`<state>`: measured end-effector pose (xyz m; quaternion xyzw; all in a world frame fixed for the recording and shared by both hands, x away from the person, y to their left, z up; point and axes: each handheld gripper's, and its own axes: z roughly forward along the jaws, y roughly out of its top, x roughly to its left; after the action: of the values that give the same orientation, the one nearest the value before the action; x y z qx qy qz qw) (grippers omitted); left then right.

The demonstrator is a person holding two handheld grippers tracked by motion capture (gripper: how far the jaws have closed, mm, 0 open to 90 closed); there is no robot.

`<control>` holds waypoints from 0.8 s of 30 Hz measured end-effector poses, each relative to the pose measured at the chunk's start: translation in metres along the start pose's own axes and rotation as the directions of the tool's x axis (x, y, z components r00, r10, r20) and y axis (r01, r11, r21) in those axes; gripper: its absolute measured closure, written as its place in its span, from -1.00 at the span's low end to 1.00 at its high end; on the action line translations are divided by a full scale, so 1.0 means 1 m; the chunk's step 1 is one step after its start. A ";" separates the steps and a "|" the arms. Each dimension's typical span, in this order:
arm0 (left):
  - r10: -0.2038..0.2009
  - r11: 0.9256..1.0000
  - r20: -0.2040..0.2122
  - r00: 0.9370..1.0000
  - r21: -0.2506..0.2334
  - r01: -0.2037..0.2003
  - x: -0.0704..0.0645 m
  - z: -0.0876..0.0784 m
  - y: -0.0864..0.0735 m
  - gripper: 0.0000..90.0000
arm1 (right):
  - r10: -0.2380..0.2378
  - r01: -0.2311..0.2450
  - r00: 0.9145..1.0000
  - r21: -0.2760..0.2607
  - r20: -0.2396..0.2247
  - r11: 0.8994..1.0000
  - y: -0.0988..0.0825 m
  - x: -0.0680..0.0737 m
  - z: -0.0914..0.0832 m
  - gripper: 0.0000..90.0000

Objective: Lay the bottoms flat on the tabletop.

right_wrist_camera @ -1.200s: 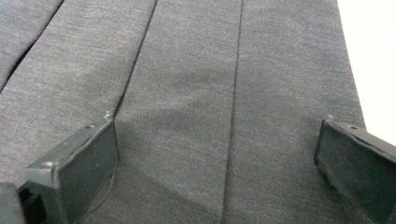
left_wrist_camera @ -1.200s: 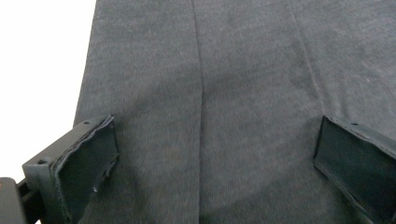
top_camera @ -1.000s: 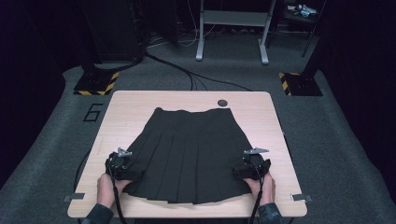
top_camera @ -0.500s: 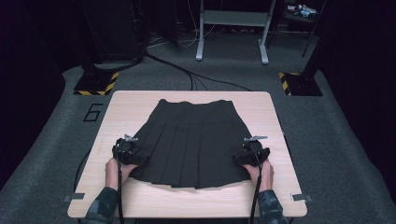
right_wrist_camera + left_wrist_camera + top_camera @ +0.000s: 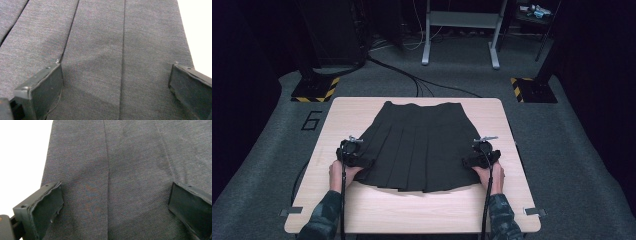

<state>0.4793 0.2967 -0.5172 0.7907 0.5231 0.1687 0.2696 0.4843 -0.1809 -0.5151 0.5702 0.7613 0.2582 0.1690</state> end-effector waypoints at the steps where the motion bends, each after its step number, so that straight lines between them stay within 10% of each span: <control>1: -0.014 1.000 -0.003 1.000 -0.006 0.014 0.000 -0.002 -0.001 -1.00 | -0.005 0.005 1.000 -0.008 -0.002 1.000 0.000 -0.002 -0.001 -1.00; 11: 0.004 0.993 0.004 1.000 -0.114 -0.003 -0.001 -0.053 -0.019 -1.00 | -0.005 0.000 0.999 -0.107 -0.043 0.994 -0.020 -0.008 -0.049 -1.00; 24: -0.006 0.995 -0.047 0.999 -0.098 0.001 0.005 -0.083 -0.082 -1.00 | -0.004 0.005 1.000 -0.134 0.009 0.991 -0.076 -0.012 -0.080 -1.00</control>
<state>0.3747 0.3470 -0.5004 0.7713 0.5220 0.2124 0.2957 0.3844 -0.2249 -0.4948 0.5569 0.7429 0.3059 0.2106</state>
